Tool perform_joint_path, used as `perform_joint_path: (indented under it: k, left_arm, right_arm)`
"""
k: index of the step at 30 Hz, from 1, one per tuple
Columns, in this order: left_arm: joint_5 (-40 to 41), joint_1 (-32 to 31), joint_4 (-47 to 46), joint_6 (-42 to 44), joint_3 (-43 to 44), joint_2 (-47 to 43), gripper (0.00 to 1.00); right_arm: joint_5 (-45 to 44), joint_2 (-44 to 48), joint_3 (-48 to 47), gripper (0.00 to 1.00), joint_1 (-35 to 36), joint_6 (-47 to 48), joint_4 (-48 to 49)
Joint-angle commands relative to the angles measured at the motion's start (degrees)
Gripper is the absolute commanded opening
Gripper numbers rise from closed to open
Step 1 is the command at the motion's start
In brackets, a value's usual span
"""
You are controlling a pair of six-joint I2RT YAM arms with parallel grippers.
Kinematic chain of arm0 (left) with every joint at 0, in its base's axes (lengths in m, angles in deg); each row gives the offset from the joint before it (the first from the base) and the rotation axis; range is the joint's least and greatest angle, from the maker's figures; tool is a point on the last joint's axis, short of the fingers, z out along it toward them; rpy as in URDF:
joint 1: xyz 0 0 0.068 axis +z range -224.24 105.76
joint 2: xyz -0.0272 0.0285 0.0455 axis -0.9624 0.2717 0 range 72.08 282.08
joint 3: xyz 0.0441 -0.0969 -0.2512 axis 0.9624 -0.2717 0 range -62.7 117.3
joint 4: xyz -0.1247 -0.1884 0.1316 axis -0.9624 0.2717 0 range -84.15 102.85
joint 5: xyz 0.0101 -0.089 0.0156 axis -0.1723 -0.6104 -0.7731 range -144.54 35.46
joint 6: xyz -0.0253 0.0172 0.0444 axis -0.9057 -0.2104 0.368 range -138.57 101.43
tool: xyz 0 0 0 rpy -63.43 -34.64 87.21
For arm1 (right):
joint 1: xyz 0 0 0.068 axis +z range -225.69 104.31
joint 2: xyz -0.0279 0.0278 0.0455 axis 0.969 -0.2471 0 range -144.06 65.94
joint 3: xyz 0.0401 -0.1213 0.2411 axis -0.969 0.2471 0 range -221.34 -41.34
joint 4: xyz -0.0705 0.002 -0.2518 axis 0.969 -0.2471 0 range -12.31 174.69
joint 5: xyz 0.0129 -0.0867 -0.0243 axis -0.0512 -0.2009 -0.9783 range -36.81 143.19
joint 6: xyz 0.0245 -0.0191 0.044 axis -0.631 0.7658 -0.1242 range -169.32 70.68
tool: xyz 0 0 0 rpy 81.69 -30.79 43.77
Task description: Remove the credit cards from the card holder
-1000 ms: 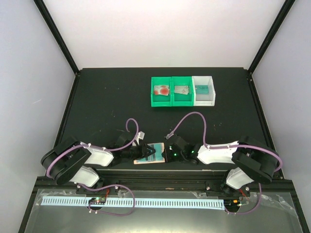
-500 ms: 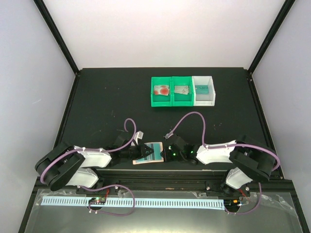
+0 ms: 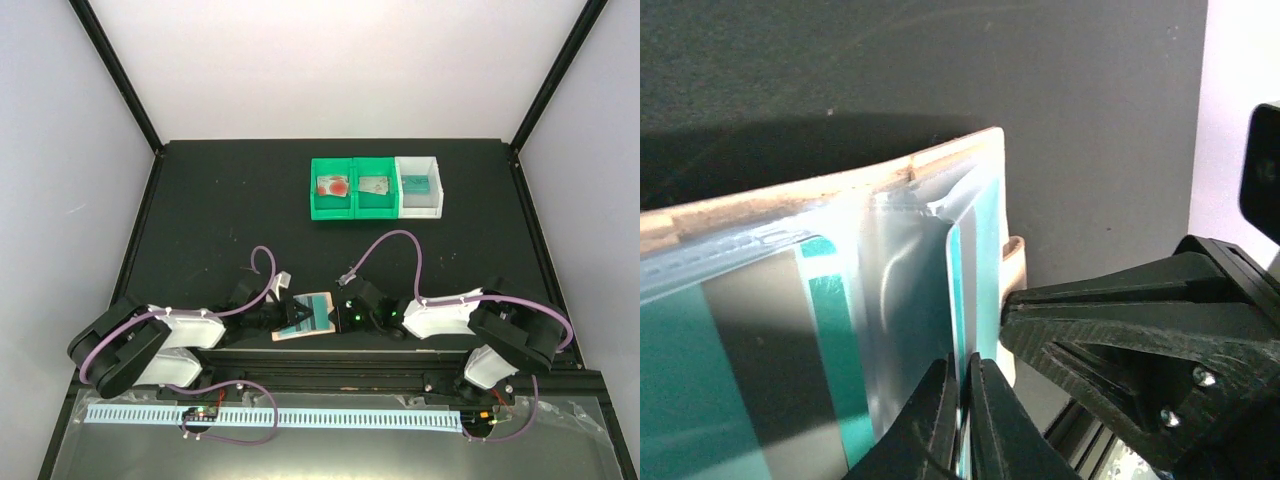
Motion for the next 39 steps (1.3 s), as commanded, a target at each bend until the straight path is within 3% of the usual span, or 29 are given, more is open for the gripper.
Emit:
perform_joint_path:
  k: [1, 7, 11, 15, 19, 22, 26, 31, 33, 35, 39]
  left_arm:
    - [-1.54, 0.38, -2.44, 0.44, -0.13, -1.56, 0.05]
    - [-1.49, 1.06, -2.9, 0.46, -1.62, -3.45, 0.07]
    - [-1.24, 1.35, -1.31, 1.2, -1.74, -4.64, 0.14]
    - [-1.22, 1.56, -1.25, 1.33, -2.24, -5.34, 0.02]
    - [-1.27, 1.76, -0.65, 1.62, -2.18, -5.28, 0.02]
    - [-1.02, 1.86, 0.51, 2.01, -1.92, -5.3, 0.17]
    - [-0.95, 1.98, 0.17, 2.0, -2.3, -5.39, 0.02]
    - [-2.17, 2.35, -2.65, 1.28, -3.31, -4.92, 0.03]
    - [-2.03, 2.72, -2.13, 1.47, -3.44, -5.1, 0.13]
    - [-1.94, 2.9, -1.65, 1.69, -3.66, -5.55, 0.14]
    - [-1.82, 3.27, -0.3, 2.27, -3.84, -6.57, 0.02]
  right_arm:
    - [-1.41, -3.26, 2.07, 0.09, 0.48, -0.28, -5.98]
    - [-1.56, -3.3, 2.08, 0.08, 0.48, -0.35, -5.97]
    - [-1.59, -3.35, 1.91, 0.08, 0.44, -0.26, -6.16]
    - [-1.59, -3.38, 1.85, 0.08, 0.44, -0.26, -6.16]
    - [-1.63, -3.29, 1.81, 0.08, 0.48, -0.28, -6.24]
    - [-1.76, -3.12, 1.81, 0.08, 0.48, -0.28, -6.33]
    - [-1.85, -3.03, 1.52, 0.08, 0.48, -0.19, -6.63]
    - [-1.94, -2.72, 1.28, 0.08, 0.48, 0.07, -6.95]
    - [-1.94, -2.63, 1.2, 0.08, 0.48, 0.13, -7.03]
    - [-2.02, -2.5, 1.19, 0.08, 0.48, 0.13, -7.04]
    - [-2.21, -2.43, 1.11, 0.08, 0.46, 0.27, -7.21]
